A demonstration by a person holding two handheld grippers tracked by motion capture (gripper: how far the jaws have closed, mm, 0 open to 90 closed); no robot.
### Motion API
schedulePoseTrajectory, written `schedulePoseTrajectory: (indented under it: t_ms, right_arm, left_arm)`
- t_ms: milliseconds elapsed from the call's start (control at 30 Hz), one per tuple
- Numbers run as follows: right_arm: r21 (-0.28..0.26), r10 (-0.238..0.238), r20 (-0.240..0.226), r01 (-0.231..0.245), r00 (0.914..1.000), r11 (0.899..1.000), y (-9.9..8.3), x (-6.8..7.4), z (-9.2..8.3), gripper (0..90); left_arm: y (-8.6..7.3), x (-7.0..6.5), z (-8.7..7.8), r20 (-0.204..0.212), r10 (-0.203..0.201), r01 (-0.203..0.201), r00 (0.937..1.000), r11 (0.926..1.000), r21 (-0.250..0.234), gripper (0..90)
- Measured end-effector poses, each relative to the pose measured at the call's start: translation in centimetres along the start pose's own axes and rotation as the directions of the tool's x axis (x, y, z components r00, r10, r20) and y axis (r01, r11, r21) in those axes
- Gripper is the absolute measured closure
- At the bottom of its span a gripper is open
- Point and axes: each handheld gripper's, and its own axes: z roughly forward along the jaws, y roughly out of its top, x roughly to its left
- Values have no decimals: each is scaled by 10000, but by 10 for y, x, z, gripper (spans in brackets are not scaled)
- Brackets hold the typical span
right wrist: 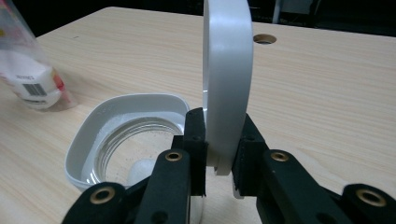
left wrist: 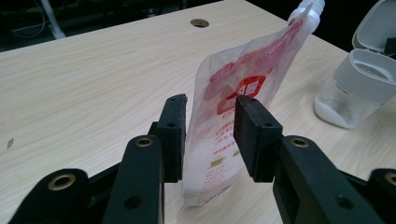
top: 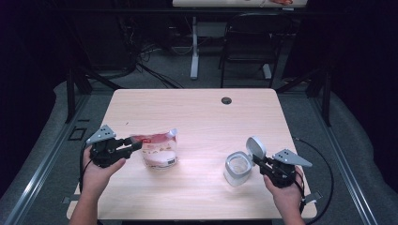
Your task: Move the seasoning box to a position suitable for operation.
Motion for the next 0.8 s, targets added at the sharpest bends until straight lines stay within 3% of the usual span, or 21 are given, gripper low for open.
schedulePoseTrajectory:
  t_ms: [267,333,467,567,800]
  right_arm:
    - [38,-216,-478,218,9986,9998,-1,3,-3,780]
    - [13,-92,-636,92,9979,10000,-1,1,-3,771]
    - [-160,155,-462,-163,9988,9997,-1,-1,-6,687]
    - [-212,208,-362,-216,9991,9995,-3,-1,-11,676]
    - [-200,-143,-127,141,9998,9997,-2,3,-14,782]
  left_arm:
    - [0,0,0,-14,-21,21,10000,10000,-24,647]
    - [0,0,0,-10,26,-26,10000,10000,20,648]
    - [0,0,-1,-43,-23,23,10000,10000,-17,648]
    - [0,0,-1,-29,-31,30,10000,10000,-29,648]
    - [0,0,-2,-44,-18,18,10000,10000,-14,651]
